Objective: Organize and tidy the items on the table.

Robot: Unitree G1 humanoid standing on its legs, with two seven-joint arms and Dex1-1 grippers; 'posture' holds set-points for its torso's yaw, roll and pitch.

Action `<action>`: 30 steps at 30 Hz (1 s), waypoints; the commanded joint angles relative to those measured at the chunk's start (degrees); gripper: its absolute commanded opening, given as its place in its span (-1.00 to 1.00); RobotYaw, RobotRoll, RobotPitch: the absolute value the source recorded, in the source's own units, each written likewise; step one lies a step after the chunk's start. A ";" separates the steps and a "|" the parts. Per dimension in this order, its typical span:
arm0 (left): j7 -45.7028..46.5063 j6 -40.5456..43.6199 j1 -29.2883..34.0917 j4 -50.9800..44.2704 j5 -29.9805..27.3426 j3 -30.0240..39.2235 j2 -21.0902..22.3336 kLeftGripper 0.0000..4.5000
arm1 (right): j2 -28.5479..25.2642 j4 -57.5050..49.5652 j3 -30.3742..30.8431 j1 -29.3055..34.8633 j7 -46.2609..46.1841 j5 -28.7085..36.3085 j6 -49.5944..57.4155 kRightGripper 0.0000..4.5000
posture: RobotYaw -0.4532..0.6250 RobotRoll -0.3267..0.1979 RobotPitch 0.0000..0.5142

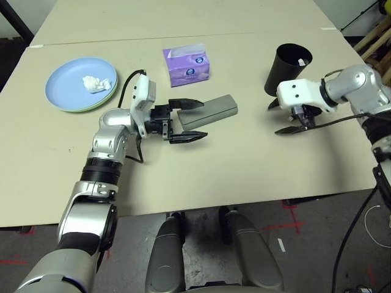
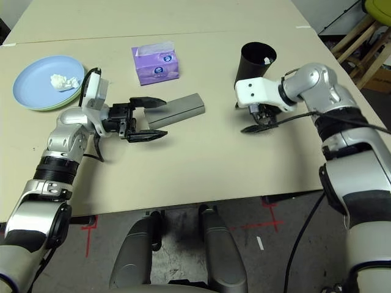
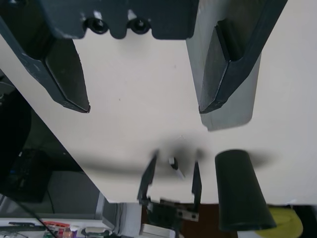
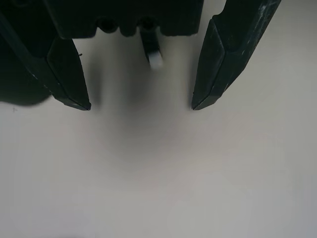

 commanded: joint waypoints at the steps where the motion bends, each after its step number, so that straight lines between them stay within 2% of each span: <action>1: -0.59 0.44 0.95 -1.54 0.21 -0.95 0.05 1.00 | -0.52 4.20 2.23 -2.71 -1.56 -5.03 -3.92 0.99 | 0.02 0.25 -0.13; 10: -0.19 0.66 0.82 -1.80 0.18 -0.91 -0.35 1.00 | 0.07 7.66 5.07 -5.13 -2.04 -11.89 -8.16 0.99 | 0.02 0.25 -0.11; 30: 1.15 1.47 2.59 -4.54 -0.16 -0.64 -0.40 1.00 | 2.02 9.83 5.69 -7.09 -5.84 -17.09 -9.82 0.99 | 0.05 0.25 -0.06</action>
